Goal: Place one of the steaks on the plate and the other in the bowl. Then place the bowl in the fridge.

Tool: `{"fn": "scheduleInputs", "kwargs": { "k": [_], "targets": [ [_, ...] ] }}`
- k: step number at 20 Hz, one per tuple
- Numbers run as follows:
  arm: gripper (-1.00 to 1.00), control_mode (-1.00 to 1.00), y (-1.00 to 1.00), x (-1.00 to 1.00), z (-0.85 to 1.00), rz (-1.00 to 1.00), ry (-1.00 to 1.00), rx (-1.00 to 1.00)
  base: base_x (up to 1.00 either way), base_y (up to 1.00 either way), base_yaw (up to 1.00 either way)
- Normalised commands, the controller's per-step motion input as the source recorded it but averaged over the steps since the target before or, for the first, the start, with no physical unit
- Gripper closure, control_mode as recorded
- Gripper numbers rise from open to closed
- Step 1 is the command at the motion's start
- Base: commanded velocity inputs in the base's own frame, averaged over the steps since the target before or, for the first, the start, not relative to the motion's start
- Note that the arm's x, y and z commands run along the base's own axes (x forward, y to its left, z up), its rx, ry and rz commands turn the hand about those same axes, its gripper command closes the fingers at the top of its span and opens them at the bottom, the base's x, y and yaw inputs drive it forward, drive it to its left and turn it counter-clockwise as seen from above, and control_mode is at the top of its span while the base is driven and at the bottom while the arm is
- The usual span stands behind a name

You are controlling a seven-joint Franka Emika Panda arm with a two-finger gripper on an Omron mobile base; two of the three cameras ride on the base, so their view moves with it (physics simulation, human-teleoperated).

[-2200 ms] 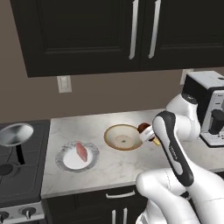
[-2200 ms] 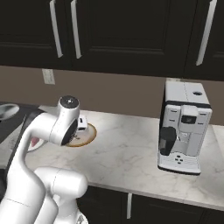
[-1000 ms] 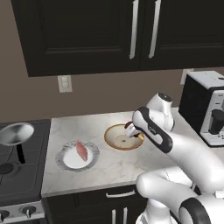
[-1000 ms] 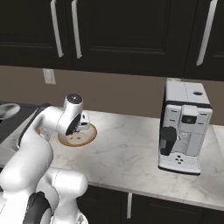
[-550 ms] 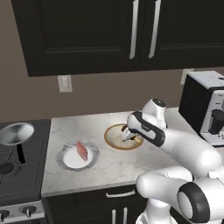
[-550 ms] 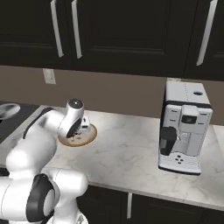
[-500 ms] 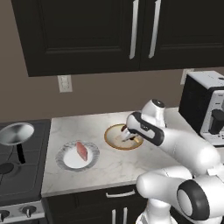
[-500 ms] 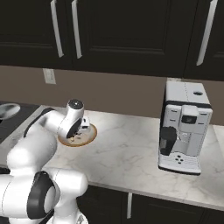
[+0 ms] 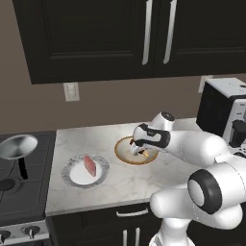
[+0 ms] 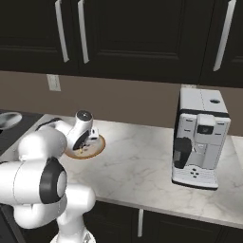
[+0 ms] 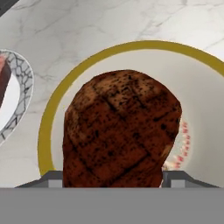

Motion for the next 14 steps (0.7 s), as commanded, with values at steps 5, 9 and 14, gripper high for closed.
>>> {"fn": "scheduleInputs", "kwargs": {
  "k": [5, 9, 14],
  "targets": [
    [1.00, -1.00, 0.00, 0.35, -0.19, 0.00, 0.00, 0.00, 0.00, 0.00, 0.00],
    [1.00, -1.00, 0.01, 0.34, -0.25, 0.00, 0.00, 0.00, 0.00, 0.00, 0.00],
    [1.00, -1.00, 0.04, 0.27, -0.27, 0.00, 0.00, 0.00, 0.00, 0.00, 0.00]
  ]
}}
